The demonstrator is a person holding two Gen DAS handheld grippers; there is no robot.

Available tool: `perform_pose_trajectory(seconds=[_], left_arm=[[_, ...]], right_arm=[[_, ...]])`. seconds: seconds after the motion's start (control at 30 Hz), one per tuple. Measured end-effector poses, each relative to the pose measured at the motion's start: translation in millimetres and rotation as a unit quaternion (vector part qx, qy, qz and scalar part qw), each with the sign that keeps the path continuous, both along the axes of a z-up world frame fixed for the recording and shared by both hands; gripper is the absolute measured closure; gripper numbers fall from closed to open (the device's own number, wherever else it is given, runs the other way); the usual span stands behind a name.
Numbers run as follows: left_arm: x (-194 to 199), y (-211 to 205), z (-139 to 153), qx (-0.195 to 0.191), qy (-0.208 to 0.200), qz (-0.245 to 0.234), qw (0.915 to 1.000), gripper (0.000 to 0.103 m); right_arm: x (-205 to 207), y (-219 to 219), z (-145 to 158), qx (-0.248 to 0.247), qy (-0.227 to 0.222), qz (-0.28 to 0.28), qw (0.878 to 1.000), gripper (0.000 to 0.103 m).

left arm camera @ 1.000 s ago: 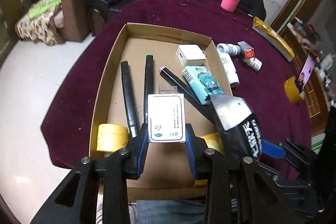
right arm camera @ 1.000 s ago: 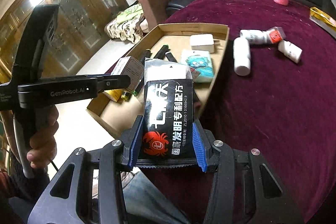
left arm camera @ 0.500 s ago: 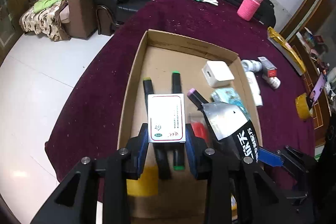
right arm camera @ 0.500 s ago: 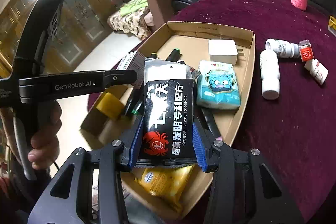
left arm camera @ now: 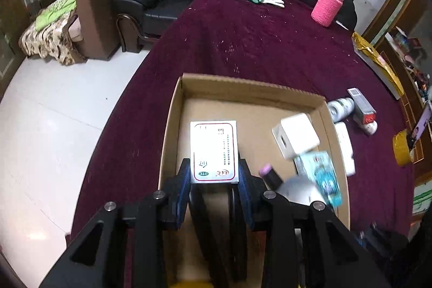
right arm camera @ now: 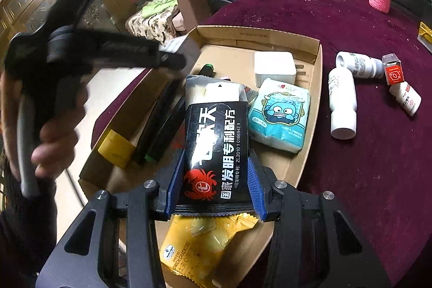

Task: Organize objects
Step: 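Carry the white box and snack packet into the tray and open both tools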

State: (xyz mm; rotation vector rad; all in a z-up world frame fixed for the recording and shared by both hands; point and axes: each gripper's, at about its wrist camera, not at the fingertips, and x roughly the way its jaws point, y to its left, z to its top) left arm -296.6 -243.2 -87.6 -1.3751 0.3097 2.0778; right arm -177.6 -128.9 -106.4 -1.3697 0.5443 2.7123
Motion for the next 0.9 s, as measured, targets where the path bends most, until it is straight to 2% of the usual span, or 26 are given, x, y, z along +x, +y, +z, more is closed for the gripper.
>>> perform_pose_trajectory(seconds=[0.1, 0.2, 0.27, 0.43, 0.5, 0.57, 0.63, 0.73, 0.8, 0.9], left_arm=[[-11, 12, -7, -0.025, 0.009, -0.001, 0.9996, 0.071], [-21, 19, -18, -0.037, -0.009, -0.003, 0.9993, 0.071], [-22, 23, -22, -0.046, -0.005, -0.004, 0.9989, 0.071], [-22, 21, -23, -0.047, -0.011, -0.002, 0.9988, 0.070], [-20, 18, -21, -0.032, -0.020, -0.009, 0.9992, 0.070], [-15, 12, -16, -0.003, -0.034, -0.022, 0.9992, 0.069], [-9, 2, -7, 0.022, -0.039, -0.014, 0.9989, 0.069], [9, -16, 11, 0.050, -0.029, -0.012, 0.9982, 0.062], [23, -28, 21, 0.065, -0.022, -0.005, 0.9976, 0.055], [54, -39, 31, 0.091, -0.026, -0.005, 0.9955, 0.054]], right_arm=[[-1, -1, -1, -0.002, 0.000, 0.000, 1.000, 0.059], [-1, 0, -1, -0.003, 0.002, -0.001, 1.000, 0.059], [-1, 0, -1, -0.007, 0.002, 0.002, 1.000, 0.059], [-1, 5, -2, -0.021, 0.006, -0.005, 1.000, 0.058], [-2, 6, -3, -0.023, 0.006, -0.009, 1.000, 0.058], [-4, 9, -7, -0.035, 0.002, -0.012, 0.999, 0.053], [-5, 12, -10, -0.054, 0.000, -0.012, 0.998, 0.050], [-1, 16, -5, -0.072, 0.016, -0.015, 0.997, 0.050], [6, 17, 1, -0.086, 0.031, -0.014, 0.996, 0.044], [23, 19, 9, -0.082, 0.049, -0.019, 0.995, 0.044]])
